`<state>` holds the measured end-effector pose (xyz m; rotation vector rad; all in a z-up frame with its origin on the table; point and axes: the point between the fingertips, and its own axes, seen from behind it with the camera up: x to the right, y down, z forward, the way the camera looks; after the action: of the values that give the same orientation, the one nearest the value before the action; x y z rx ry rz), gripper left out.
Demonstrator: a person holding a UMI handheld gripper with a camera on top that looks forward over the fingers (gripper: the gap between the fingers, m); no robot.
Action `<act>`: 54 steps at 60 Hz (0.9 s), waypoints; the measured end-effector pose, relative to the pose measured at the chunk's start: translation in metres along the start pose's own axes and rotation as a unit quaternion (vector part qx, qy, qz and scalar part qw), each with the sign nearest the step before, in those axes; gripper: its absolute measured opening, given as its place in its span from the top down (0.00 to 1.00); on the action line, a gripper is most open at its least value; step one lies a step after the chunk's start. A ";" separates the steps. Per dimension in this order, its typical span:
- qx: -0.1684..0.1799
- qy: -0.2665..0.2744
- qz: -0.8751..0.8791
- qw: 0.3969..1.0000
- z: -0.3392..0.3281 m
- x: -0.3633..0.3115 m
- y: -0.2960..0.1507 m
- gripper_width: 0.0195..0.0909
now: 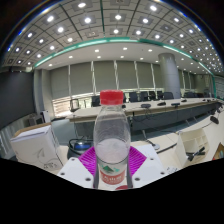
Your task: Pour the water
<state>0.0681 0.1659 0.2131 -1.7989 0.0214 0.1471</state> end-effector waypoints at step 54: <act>-0.107 0.069 -0.020 0.992 -0.030 0.035 0.105 0.07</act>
<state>0.0956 0.1143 0.1139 -2.0199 0.0705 -0.0039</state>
